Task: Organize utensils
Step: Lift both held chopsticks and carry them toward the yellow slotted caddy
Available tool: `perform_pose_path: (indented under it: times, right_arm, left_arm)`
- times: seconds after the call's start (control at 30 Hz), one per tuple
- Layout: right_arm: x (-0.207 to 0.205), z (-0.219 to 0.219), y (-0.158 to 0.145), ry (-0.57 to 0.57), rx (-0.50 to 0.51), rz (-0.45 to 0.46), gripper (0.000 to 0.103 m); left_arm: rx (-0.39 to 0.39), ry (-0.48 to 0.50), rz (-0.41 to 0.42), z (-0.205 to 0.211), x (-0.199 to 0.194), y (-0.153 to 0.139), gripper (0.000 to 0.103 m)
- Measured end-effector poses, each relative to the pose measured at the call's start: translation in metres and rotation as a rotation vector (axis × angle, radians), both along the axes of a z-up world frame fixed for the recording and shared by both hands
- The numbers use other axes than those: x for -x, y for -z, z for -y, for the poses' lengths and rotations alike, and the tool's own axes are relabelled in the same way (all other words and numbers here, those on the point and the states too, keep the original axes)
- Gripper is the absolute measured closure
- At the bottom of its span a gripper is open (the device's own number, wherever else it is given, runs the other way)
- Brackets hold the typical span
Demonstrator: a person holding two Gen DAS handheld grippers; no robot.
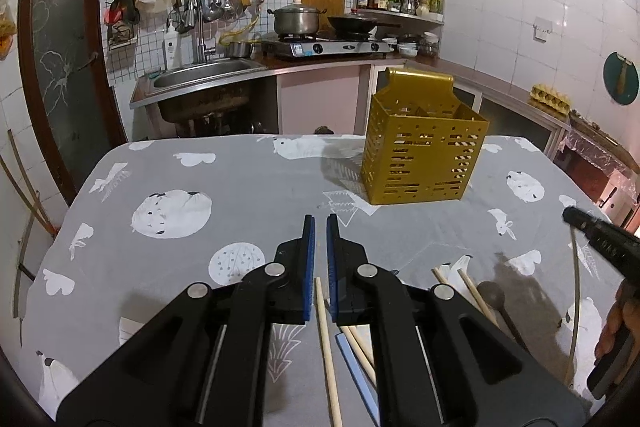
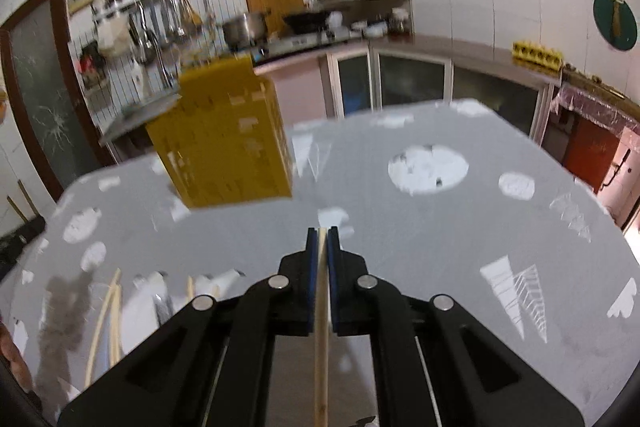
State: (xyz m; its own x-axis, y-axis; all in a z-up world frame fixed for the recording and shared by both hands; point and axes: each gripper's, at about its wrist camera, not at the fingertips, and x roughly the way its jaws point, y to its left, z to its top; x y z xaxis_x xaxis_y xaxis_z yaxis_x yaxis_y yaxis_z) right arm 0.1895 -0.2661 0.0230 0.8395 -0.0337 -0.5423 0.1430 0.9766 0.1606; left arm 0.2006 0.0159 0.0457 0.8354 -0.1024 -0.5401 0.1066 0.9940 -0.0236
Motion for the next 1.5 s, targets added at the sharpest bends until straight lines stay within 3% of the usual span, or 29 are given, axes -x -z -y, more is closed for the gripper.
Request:
perform_pose_path:
  times: [0.13,0.27,0.33,0.47,0.57,0.73,1.1,1.23,1.37,1.5]
  right_arm:
    - [0.004,-0.004,-0.012,-0.009,0.019,0.023,0.098]
    - [0.001,-0.003,-0.006,-0.007,0.025,0.003,0.098]
    - [-0.004,-0.001,0.002,-0.004,0.014,-0.018,0.098]
    - [-0.012,0.001,0.017,0.0,0.009,-0.054,0.098]
    - [-0.016,0.003,0.025,0.003,0.002,-0.073,0.098]
    - [-0.021,0.002,0.035,0.002,-0.002,-0.098,0.098]
    - [-0.022,0.0,0.041,-0.003,-0.006,-0.109,0.098]
    - [-0.023,0.001,0.045,-0.003,-0.01,-0.116,0.098]
    - [-0.022,-0.001,0.042,-0.007,-0.007,-0.109,0.098]
    - [-0.017,-0.001,0.034,-0.006,-0.003,-0.087,0.098]
  left_arm:
    - [-0.005,-0.001,-0.017,0.0,-0.005,0.003,0.099]
    - [0.035,0.007,-0.139,-0.005,-0.026,0.02,0.099]
    - [0.016,-0.004,-0.181,-0.004,-0.034,0.032,0.097]
    - [0.013,-0.014,-0.301,-0.008,-0.061,0.059,0.08]
    - [0.002,-0.022,-0.351,-0.009,-0.074,0.074,0.079]
    - [-0.022,-0.042,-0.395,-0.009,-0.087,0.097,0.078]
    - [-0.025,-0.033,-0.388,-0.004,-0.084,0.098,0.07]
    - [-0.05,-0.038,-0.384,0.001,-0.083,0.1,0.074]
    - [-0.048,-0.007,-0.39,0.006,-0.083,0.099,0.098]
    - [-0.01,-0.008,-0.383,0.003,-0.08,0.095,0.099]
